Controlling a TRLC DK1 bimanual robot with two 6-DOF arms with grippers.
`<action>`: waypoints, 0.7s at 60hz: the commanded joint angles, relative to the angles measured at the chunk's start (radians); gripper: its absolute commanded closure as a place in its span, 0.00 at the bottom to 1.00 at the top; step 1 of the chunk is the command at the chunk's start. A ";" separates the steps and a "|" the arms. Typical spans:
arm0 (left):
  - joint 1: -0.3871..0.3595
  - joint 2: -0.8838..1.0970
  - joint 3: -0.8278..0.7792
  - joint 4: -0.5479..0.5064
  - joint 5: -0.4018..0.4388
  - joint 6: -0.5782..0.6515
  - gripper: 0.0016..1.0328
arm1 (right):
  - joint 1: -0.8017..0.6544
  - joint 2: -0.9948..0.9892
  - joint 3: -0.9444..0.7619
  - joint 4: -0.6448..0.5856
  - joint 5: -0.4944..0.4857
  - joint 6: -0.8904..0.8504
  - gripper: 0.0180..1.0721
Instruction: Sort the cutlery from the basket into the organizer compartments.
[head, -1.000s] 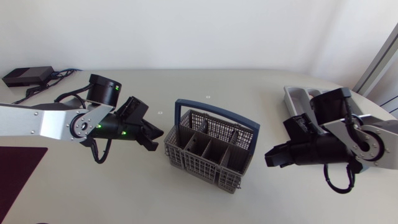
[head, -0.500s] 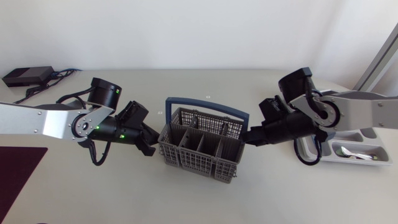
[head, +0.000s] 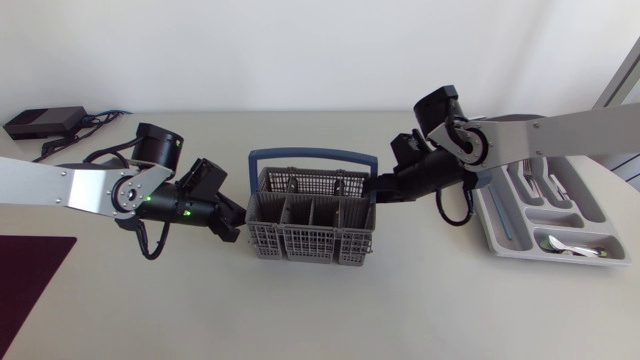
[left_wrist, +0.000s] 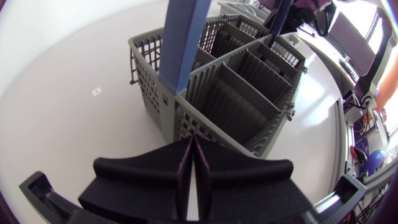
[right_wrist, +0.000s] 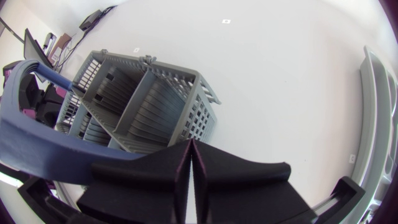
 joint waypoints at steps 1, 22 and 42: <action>-0.003 0.026 0.051 0.006 0.026 0.019 0.97 | 0.021 0.040 0.052 0.004 -0.011 0.029 0.95; -0.012 0.072 0.114 0.003 0.026 0.010 0.97 | -0.005 0.103 0.146 -0.013 -0.003 0.041 0.95; -0.012 0.086 0.126 -0.012 0.026 0.007 0.97 | -0.004 0.088 0.120 -0.013 0.000 0.047 0.95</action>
